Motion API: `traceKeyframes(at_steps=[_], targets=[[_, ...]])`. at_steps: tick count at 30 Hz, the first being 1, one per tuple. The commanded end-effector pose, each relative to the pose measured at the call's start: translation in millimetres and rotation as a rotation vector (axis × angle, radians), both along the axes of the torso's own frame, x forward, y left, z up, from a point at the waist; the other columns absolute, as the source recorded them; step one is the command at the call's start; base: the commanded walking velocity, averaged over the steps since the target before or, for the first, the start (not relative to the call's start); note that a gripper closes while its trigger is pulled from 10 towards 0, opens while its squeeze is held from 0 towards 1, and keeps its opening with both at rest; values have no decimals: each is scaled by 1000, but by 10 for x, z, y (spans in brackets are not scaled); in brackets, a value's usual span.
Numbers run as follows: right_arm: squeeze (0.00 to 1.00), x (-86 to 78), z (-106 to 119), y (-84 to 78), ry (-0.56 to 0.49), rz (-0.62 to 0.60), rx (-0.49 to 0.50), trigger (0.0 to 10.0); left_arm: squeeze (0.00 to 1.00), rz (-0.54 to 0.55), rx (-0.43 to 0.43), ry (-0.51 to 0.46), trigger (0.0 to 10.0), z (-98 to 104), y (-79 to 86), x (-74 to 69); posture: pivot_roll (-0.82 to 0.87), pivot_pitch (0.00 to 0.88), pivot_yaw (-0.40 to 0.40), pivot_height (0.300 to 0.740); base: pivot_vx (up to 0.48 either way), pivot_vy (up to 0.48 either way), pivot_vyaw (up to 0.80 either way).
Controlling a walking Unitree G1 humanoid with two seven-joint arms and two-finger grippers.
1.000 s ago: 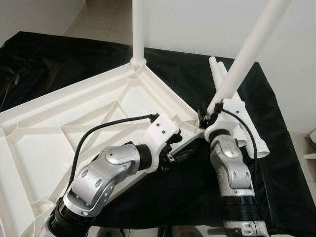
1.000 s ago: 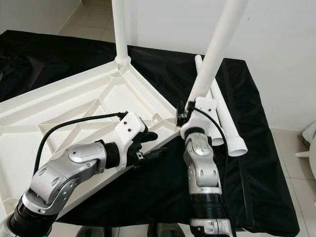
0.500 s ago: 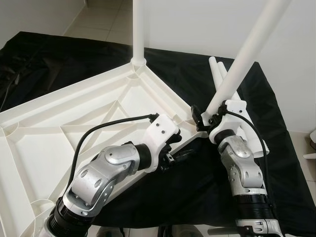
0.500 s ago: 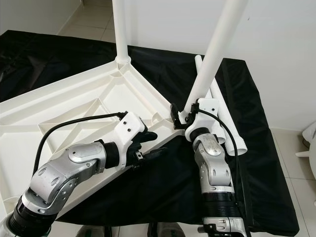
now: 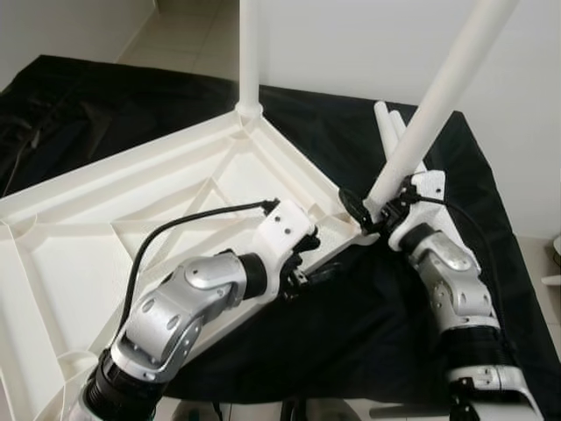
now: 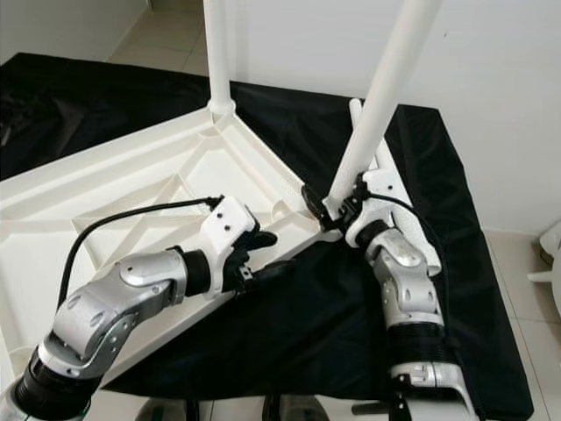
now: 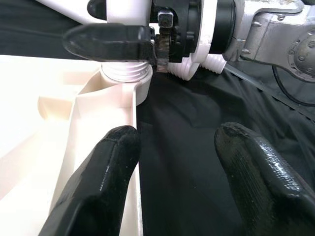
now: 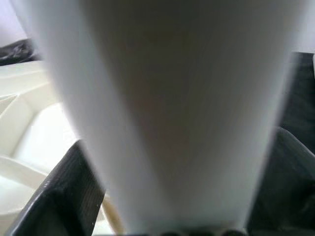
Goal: Building children table
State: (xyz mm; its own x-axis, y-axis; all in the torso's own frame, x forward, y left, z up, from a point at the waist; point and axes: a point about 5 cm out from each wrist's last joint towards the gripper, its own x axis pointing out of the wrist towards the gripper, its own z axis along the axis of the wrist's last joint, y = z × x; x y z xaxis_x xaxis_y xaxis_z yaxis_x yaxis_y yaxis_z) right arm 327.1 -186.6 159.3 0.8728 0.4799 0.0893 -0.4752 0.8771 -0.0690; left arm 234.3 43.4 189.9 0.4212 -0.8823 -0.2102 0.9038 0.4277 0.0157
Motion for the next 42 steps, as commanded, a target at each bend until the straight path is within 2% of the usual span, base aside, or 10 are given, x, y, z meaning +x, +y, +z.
traceKeyframes(at_steps=[1,9,22,23,24,25,34,39,40,42], targets=[[0,18,-34,-41,9,23,-17,10000,0,40,15,-3,10000,-5,16,33,67,101,-52,740,0,0,0],[0,109,-47,-130,-5,62,-48,10000,0,37,16,-3,10000,2,18,38,70,100,-49,740,0,0,0],[0,200,61,-221,-38,90,-35,10000,0,27,21,-5,10000,8,26,30,74,100,-45,740,0,0,0],[0,203,61,-230,-37,94,-35,4706,0,26,22,-6,10000,8,26,30,74,101,-46,740,0,0,0],[0,203,61,-230,-37,94,-35,4706,0,26,22,-6,10000,8,26,30,74,101,-46,740,0,0,0],[0,205,23,-246,-25,109,-33,0,0,20,30,-11,10000,6,26,31,75,100,-49,740,0,0,0],[0,200,-29,-275,-10,129,-39,0,0,-4,37,-16,10000,-7,7,7,72,94,-59,740,0,0,0],[0,203,-14,-254,-2,117,8,0,0,-3,37,-36,10000,0,2,12,73,91,-69,740,0,0,0],[0,207,-17,-238,8,108,18,10000,0,-2,36,-35,10000,-1,1,12,73,91,-69,740,0,0,0],[0,209,-20,-211,17,105,34,10000,0,-2,35,-37,10000,-1,-1,9,73,91,-72,740,0,0,0]])
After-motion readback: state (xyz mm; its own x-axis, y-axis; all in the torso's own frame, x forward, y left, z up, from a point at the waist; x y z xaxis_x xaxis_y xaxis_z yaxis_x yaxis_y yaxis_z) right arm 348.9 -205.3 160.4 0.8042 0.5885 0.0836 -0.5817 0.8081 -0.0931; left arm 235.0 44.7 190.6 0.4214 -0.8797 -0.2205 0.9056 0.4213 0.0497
